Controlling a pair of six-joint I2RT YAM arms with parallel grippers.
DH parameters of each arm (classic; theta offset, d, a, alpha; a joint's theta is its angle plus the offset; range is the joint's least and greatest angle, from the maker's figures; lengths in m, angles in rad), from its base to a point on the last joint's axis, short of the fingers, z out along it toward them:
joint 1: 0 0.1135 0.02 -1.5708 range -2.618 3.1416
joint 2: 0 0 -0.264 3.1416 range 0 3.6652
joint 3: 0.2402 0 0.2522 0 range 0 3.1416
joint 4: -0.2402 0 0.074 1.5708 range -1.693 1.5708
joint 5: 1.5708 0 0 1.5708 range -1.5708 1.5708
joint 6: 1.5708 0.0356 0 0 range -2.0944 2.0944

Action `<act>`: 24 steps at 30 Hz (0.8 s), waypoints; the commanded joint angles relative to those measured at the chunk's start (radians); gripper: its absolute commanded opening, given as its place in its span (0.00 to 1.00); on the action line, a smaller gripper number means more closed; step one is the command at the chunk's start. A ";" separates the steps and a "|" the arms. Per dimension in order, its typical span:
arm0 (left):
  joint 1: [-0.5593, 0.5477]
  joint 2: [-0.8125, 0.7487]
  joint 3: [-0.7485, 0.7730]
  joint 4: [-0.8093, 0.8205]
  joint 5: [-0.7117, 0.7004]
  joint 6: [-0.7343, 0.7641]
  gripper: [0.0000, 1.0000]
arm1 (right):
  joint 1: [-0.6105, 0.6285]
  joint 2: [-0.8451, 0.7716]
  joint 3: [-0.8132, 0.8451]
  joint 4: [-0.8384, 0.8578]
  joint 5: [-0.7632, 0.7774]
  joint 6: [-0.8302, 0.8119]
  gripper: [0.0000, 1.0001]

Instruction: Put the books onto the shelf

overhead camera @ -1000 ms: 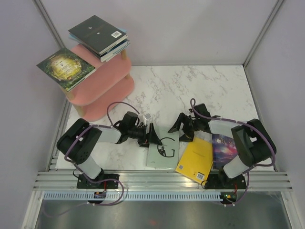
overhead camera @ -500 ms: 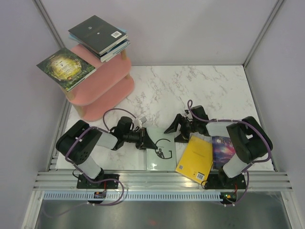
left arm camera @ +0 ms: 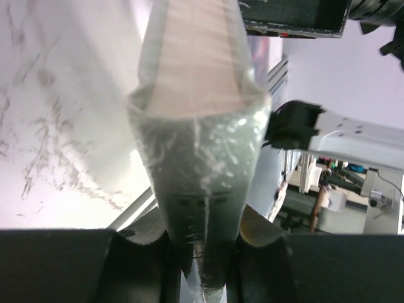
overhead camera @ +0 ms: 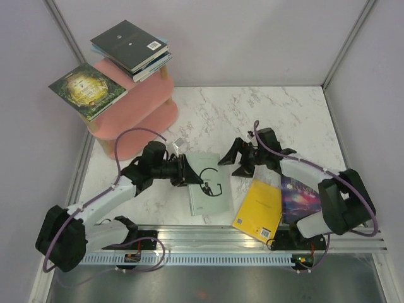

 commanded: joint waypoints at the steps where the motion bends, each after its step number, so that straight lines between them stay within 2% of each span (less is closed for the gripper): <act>1: 0.001 -0.136 0.231 -0.073 0.005 0.052 0.02 | -0.027 -0.116 0.144 -0.002 0.035 0.020 0.96; 2: 0.007 -0.148 0.323 -0.198 -0.025 0.077 0.02 | -0.035 -0.130 0.169 -0.001 0.038 0.042 0.97; 6: 0.062 -0.184 0.596 -0.199 -0.026 0.078 0.02 | -0.086 -0.150 0.272 -0.001 0.041 0.085 0.98; 7: 0.083 -0.181 0.651 -0.381 -0.084 0.135 0.02 | -0.090 -0.150 0.293 -0.002 0.041 0.092 0.98; 8: 0.137 -0.178 0.770 -0.610 -0.098 0.221 0.02 | -0.095 -0.150 0.300 -0.001 0.041 0.097 0.98; 10: 0.198 -0.146 0.912 -0.760 -0.095 0.258 0.02 | -0.097 -0.144 0.303 0.002 0.032 0.097 0.98; 11: 0.255 -0.130 1.069 -0.805 -0.104 0.301 0.02 | -0.098 -0.142 0.300 0.001 0.029 0.096 0.98; 13: 0.309 -0.048 1.243 -0.948 -0.112 0.343 0.02 | -0.097 -0.140 0.275 0.002 0.013 0.097 0.98; 14: 0.344 -0.003 1.445 -0.999 -0.128 0.381 0.02 | -0.097 -0.143 0.266 0.002 0.012 0.094 0.98; 16: 0.358 0.131 1.654 -1.154 -0.179 0.418 0.02 | -0.097 -0.151 0.240 0.001 0.009 0.093 0.98; 17: 0.366 0.170 1.859 -1.196 -0.197 0.421 0.02 | -0.097 -0.153 0.232 0.004 0.000 0.089 0.98; 18: 0.369 0.200 1.937 -1.218 -0.214 0.421 0.02 | -0.097 -0.154 0.229 0.002 -0.005 0.088 0.98; 20: 0.381 0.217 2.002 -1.203 -0.263 0.394 0.02 | -0.097 -0.157 0.217 0.002 -0.016 0.086 0.98; 24: 0.384 0.119 1.870 -1.089 -0.383 0.369 0.02 | -0.095 -0.162 0.212 0.001 -0.031 0.085 0.98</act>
